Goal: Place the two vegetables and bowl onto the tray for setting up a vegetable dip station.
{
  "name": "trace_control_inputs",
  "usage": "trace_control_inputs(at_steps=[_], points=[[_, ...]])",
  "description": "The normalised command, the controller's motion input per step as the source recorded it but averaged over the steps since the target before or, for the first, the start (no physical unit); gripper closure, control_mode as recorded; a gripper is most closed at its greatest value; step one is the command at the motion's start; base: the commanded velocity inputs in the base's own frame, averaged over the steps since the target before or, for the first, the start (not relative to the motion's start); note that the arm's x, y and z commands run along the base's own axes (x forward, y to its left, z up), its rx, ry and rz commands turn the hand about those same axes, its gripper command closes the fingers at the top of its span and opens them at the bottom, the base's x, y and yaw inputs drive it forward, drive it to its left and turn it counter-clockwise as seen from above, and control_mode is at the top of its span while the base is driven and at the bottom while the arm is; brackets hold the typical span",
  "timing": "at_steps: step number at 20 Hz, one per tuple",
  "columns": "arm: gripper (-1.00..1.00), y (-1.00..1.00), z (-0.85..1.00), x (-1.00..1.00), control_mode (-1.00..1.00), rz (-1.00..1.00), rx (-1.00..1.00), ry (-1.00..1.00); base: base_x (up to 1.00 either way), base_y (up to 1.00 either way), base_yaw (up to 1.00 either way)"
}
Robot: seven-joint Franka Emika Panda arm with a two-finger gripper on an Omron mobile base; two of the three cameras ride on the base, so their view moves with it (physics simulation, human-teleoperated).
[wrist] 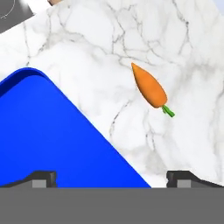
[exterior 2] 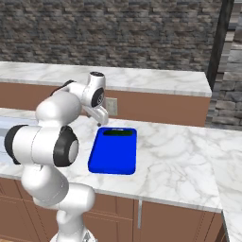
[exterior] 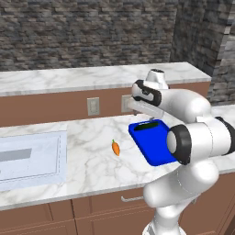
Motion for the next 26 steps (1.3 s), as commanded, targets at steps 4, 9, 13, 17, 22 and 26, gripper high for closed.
trace_control_inputs(at_steps=[4,9,13,17,22,26], points=[[-1.00,0.29,0.01,0.00,-1.00,0.17,0.00,0.00,0.00,0.00,0.00],[-1.00,0.28,0.00,0.00,-1.00,0.16,0.00,0.00,0.00,0.00,0.00],[-1.00,0.28,0.00,0.00,-1.00,0.15,0.00,0.01,0.00,0.00,0.00],[-1.00,0.28,0.00,0.00,-1.00,0.15,0.00,0.04,0.00,0.00,0.00],[-1.00,0.21,0.00,0.00,-1.00,0.15,0.00,0.04,0.00,0.00,0.00],[-1.00,0.18,0.00,0.00,-1.00,0.15,0.00,0.04,0.00,0.00,0.00]])
